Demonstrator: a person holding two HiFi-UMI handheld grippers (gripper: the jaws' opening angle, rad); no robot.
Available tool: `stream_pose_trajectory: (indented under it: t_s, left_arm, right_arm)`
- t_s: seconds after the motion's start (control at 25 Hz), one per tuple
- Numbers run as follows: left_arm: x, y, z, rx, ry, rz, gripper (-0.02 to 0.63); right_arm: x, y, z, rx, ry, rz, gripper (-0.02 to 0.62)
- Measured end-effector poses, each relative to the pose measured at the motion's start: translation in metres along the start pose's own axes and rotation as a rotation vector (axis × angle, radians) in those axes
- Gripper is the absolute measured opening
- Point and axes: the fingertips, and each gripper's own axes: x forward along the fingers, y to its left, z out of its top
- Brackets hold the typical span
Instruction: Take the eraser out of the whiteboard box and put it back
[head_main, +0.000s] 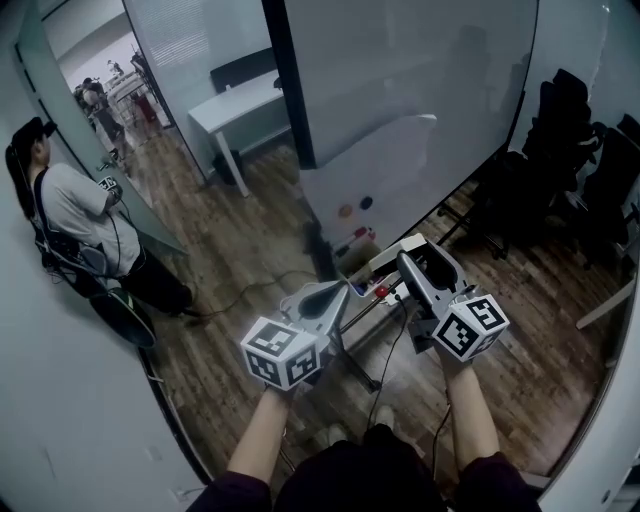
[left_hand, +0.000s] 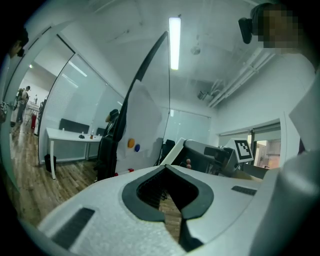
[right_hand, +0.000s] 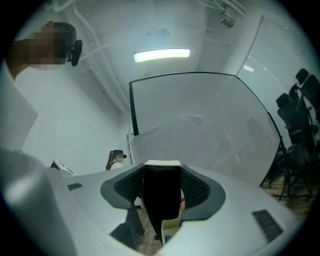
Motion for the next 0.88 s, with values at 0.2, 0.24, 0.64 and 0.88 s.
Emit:
stream_pose_trajectory:
  t_s: [0.2,0.24,0.64,0.88]
  left_arm:
    - [0.002,0.02,-0.015,-0.031,0.025,0.026,0.005]
    - [0.002,0.023,-0.018,-0.036,0.031,0.029,0.005]
    - [0.013,0.043,-0.041,-0.079,0.056,0.051,0.005]
    - [0.016,0.044,-0.048,-0.076,0.071,0.049,0.005]
  right_arm:
    - [0.027,-0.01,-0.023,-0.002,0.019,0.004,0.222]
    - [0.032,-0.013,-0.029,-0.002,0.025,0.004,0.222]
    - [0.065,-0.032,-0.073,0.025,0.065,0.028,0.222]
    - [0.07,-0.035,-0.079,0.019,0.074,0.044,0.222]
